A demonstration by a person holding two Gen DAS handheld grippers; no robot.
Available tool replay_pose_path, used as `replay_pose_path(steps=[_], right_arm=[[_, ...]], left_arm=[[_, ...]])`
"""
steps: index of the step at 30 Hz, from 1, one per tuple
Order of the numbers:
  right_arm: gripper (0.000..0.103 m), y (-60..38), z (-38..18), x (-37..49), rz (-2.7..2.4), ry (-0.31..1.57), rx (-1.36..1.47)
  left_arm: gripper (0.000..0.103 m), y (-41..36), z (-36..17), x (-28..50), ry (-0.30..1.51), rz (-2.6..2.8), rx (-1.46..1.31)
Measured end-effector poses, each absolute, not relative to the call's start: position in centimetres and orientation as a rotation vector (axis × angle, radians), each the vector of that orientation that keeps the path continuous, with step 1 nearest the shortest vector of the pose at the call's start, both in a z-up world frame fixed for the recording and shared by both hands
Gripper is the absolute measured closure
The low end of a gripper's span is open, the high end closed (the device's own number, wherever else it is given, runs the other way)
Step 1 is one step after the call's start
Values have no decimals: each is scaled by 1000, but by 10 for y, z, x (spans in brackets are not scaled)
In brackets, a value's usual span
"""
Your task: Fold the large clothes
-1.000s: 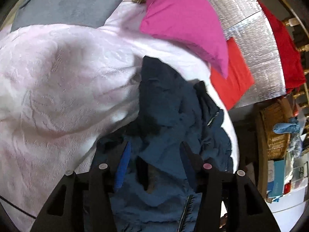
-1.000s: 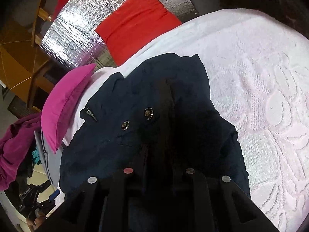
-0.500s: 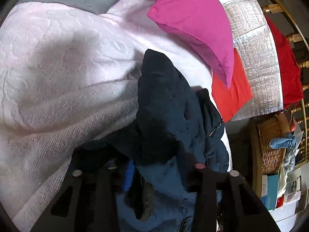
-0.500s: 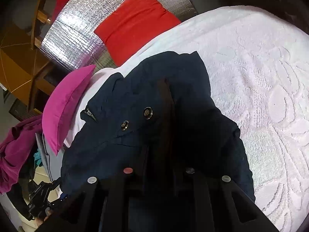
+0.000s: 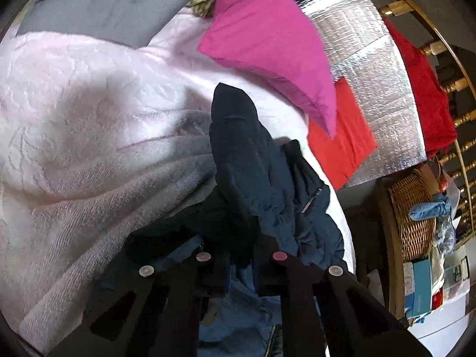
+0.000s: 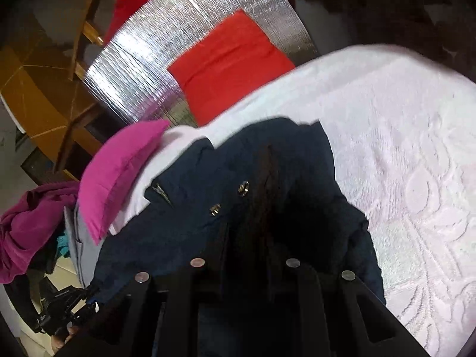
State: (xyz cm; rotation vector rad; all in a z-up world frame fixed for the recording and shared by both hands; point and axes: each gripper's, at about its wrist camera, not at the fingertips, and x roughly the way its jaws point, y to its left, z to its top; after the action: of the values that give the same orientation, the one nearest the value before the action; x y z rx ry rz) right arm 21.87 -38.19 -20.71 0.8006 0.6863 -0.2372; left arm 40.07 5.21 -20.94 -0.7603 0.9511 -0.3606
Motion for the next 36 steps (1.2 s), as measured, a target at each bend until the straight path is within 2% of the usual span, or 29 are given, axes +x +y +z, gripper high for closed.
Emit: replay_pose_path(steps=[7, 14, 22, 23, 24, 25, 26, 28, 30, 31, 32, 33, 35, 36], right_arm=[[81, -387, -202, 209, -232, 676, 803], [81, -387, -218, 209, -230, 768, 798], [80, -401, -245, 208, -185, 843, 959], [77, -403, -246, 207, -171, 843, 989], [60, -406, -248, 206, -151, 838, 1041], [38, -407, -251, 206, -135, 828, 1076], [32, -407, -252, 204, -112, 807, 1113], [31, -405, -250, 205, -123, 793, 1105], [35, -401, -251, 211, -124, 800, 1076], [49, -399, -252, 214, -121, 809, 1067], [56, -397, -253, 216, -119, 821, 1058], [68, -394, -253, 218, -129, 833, 1038], [76, -392, -248, 219, -149, 835, 993], [84, -390, -241, 219, -163, 833, 955]], left_arm=[[93, 51, -199, 385, 952, -351, -709], [94, 53, -210, 381, 1011, -295, -628], [94, 52, -223, 385, 1055, -275, -591], [94, 51, -223, 386, 1057, -275, -584], [94, 51, -222, 386, 1059, -273, -578], [93, 50, -222, 386, 1059, -271, -576], [93, 50, -222, 386, 1061, -270, -574], [93, 49, -223, 387, 1064, -268, -572], [93, 49, -224, 388, 1064, -270, -573], [93, 50, -224, 388, 1064, -273, -573], [93, 50, -224, 388, 1064, -275, -572], [93, 51, -224, 388, 1062, -277, -572], [93, 51, -222, 388, 1052, -279, -575], [93, 51, -220, 387, 1043, -278, -569]])
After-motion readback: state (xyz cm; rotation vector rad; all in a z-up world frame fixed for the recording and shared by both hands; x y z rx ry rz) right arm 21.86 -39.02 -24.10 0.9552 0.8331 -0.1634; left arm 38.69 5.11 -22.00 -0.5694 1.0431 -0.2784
